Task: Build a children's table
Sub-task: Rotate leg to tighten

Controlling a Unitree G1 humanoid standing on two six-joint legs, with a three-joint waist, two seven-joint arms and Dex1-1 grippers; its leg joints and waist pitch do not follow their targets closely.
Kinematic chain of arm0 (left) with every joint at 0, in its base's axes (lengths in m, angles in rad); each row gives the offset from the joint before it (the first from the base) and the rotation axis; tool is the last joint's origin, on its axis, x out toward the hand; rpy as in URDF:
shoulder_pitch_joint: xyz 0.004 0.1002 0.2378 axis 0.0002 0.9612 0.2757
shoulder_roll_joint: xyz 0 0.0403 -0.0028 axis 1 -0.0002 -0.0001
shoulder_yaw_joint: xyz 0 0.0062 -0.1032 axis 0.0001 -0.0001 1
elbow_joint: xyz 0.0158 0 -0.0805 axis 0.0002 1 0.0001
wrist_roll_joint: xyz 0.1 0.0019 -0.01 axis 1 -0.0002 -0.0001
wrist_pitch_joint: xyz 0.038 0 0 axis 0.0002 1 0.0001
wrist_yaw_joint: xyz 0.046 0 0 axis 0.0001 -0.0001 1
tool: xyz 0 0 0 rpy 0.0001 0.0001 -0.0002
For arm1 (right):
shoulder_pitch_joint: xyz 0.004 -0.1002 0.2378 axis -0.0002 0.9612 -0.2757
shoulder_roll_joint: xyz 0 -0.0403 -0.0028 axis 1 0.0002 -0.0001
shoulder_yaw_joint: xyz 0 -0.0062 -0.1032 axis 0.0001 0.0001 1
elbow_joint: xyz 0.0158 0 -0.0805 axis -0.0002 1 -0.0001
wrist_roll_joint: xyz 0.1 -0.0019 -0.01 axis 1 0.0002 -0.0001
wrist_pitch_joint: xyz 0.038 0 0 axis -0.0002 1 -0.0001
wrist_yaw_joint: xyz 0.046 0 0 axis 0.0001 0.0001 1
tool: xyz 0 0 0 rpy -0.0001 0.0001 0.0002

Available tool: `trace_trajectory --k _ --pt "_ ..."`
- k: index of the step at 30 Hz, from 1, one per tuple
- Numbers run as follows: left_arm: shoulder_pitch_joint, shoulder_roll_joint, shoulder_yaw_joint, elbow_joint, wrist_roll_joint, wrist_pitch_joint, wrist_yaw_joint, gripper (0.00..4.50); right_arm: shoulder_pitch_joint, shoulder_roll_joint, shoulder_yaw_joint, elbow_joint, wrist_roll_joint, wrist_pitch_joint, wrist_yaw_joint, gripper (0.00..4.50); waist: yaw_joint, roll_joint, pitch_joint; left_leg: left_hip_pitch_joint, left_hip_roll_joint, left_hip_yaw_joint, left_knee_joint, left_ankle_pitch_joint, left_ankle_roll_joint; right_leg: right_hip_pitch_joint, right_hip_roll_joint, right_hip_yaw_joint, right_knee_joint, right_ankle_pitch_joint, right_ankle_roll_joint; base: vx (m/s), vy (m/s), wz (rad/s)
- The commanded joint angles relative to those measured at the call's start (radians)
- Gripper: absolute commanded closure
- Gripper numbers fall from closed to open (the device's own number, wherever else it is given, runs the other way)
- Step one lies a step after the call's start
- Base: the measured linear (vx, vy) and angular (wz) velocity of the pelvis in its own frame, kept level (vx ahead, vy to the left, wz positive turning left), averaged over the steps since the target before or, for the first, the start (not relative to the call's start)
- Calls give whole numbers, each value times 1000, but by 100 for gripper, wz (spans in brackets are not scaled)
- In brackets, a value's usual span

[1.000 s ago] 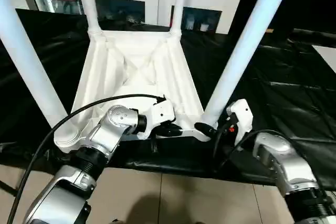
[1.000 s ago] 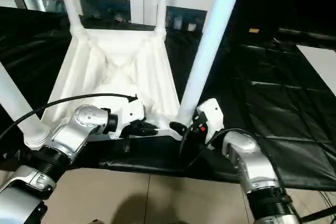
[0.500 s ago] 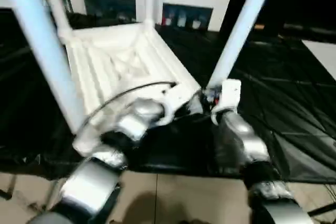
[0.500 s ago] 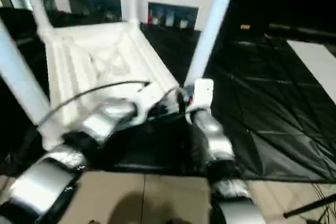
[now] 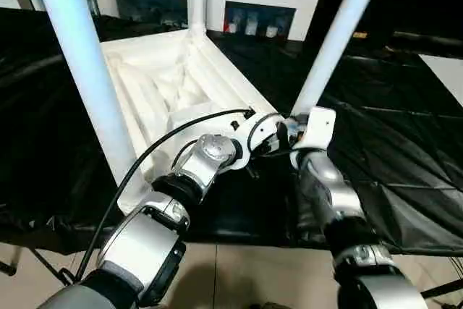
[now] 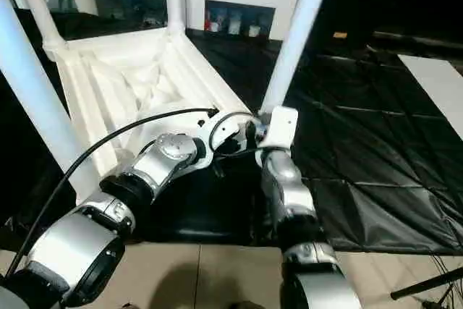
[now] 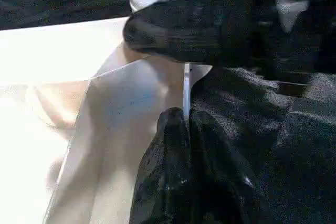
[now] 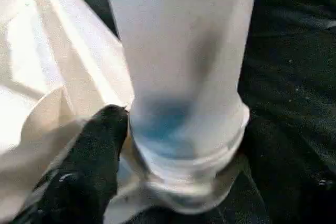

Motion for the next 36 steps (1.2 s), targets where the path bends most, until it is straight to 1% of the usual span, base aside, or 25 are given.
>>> trace_trajectory --k 1,3,4,6,7,8,9,10,11,12,13,14,15,16,17,18,19,20,22,25,28,30,32,35,36 --pt "-4 22 36 -41 -16 -71 -3 450 59 -65 5 -129 2 54 48 55 10 -6 -75 12 4 3 -62 -111 96 77 -34 19 -56 -37 -237 0 0 0" --pt "17 38 29 -65 -15 -100 -33 450 111 -122 39 -221 -25 122 101 29 10 -7 -75 9 4 1 -63 -98 102 80 -35 18 -54 -24 -232 0 0 0" --pt "24 42 27 -72 -15 -117 -43 450 129 -141 51 -253 -34 147 120 23 12 -8 -75 11 5 2 -61 -99 104 79 -35 19 -56 -25 -232 0 0 0" --pt "47 50 26 -106 -31 -118 -90 450 164 -175 59 -328 -11 185 172 7 15 -9 -73 10 5 2 -61 -107 109 80 -36 20 -57 -37 -231 0 0 0" --pt "79 66 18 -153 -46 -122 -154 450 207 -232 81 -418 17 222 263 7 12 -7 -70 9 6 1 -64 -133 103 77 -37 20 -64 -86 -226 0 0 0" --pt "100 79 10 -183 -51 -117 -190 450 233 -278 102 -470 32 244 330 7 17 -9 -70 14 8 3 -62 -145 103 75 -36 21 -65 -104 -224 0 0 0" --pt "119 97 -3 -210 -51 -119 -225 450 256 -324 121 -514 49 280 392 7 18 -10 -67 11 11 1 -64 -151 102 77 -36 20 -65 -114 -222 0 0 0" --pt "146 122 -20 -246 -56 -123 -285 450 284 -374 136 -565 101 319 485 7 20 -6 -64 12 11 0 -66 -196 95 74 -36 20 -73 -184 -205 0 0 0" --pt "157 132 -27 -262 -61 -123 -316 450 296 -393 140 -589 127 334 524 7 21 -5 -63 12 12 0 -68 -207 92 73 -37 21 -75 -209 -200 0 0 0" --pt "175 149 -38 -288 -69 -125 -364 450 312 -420 145 -618 165 353 582 7 18 5 -61 13 14 -1 -70 -233 80 65 -39 22 -80 -260 -190 0 0 0" --pt "209 185 -58 -349 -94 -102 -470 450 342 -474 169 -659 196 351 692 7 18 3 -63 15 14 -1 -71 -244 76 66 -38 20 -83 -276 -186 0 0 0" --pt "225 203 -68 -381 -107 -89 -519 450 354 -497 184 -668 192 333 738 7 23 0 -61 16 20 -2 -71 -255 71 64 -41 22 -83 -289 -183 0 0 0" --pt "225 203 -68 -381 -107 -89 -519 450 354 -497 184 -668 192 333 738 7 23 1 -62 15 22 -4 -72 -254 68 63 -42 23 -79 -283 -187 0 0 0" --pt "241 223 -75 -416 -120 -75 -568 450 364 -515 195 -678 183 323 777 7 25 3 -62 17 21 -1 -72 -255 60 56 -41 22 -82 -294 -187 0 0 0" --pt "246 233 -79 -431 -122 -61 -586 450 363 -514 194 -670 178 325 784 7 29 2 -62 23 21 2 -71 -258 55 49 -38 23 -83 -295 -191 0 0 0" --pt "247 236 -80 -435 -120 -59 -590 450 362 -514 195 -668 176 321 786 7 32 4 -61 25 23 2 -71 -258 51 47 -40 23 -81 -290 -196 0 0 0" --pt "255 254 -86 -457 -107 -50 -611 450 352 -508 201 -641 158 303 794 7 34 2 -62 22 23 2 -71 -249 47 49 -40 23 -78 -278 -198 0 0 0" --pt "259 260 -85 -468 -103 -45 -612 450 342 -503 209 -624 152 291 799 7 35 -2 -61 16 22 2 -74 -238 44 51 -40 21 -76 -273 -193 0 0 0" --pt "258 265 -78 -474 -96 -42 -597 450 306 -489 229 -566 119 277 778 7 33 -1 -63 12 18 0 -74 -228 32 53 -42 19 -74 -284 -180 0 0 0" --pt "257 273 -77 -477 -89 -36 -589 450 274 -492 262 -512 71 257 762 7 31 -7 -63 12 17 2 -72 -223 26 52 -43 20 -76 -290 -169 0 0 0" --pt "256 279 -72 -479 -82 -30 -579 450 250 -490 282 -476 44 245 772 42 30 -9 -65 8 16 0 -71 -206 29 57 -44 19 -72 -271 -163 0 0 0" --pt "259 283 -69 -488 -81 -22 -580 450 242 -491 288 -465 36 236 785 44 27 -10 -65 8 16 0 -71 -204 31 58 -44 18 -72 -269 -163 0 0 0" --pt "260 285 -68 -493 -80 -19 -580 450 238 -490 289 -454 38 234 801 77 26 -11 -66 8 16 0 -70 -198 37 58 -43 19 -71 -255 -168 0 0 0" --pt "261 288 -68 -495 -81 -16 -580 450 230 -488 289 -433 32 222 807 95 26 -11 -67 9 17 1 -69 -190 42 58 -42 18 -68 -227 -182 0 0 0" --pt "261 288 -68 -495 -81 -15 -579 450 229 -487 288 -431 33 222 809 108 26 -13 -67 9 17 1 -69 -190 42 58 -41 18 -68 -225 -183 0 0 0"
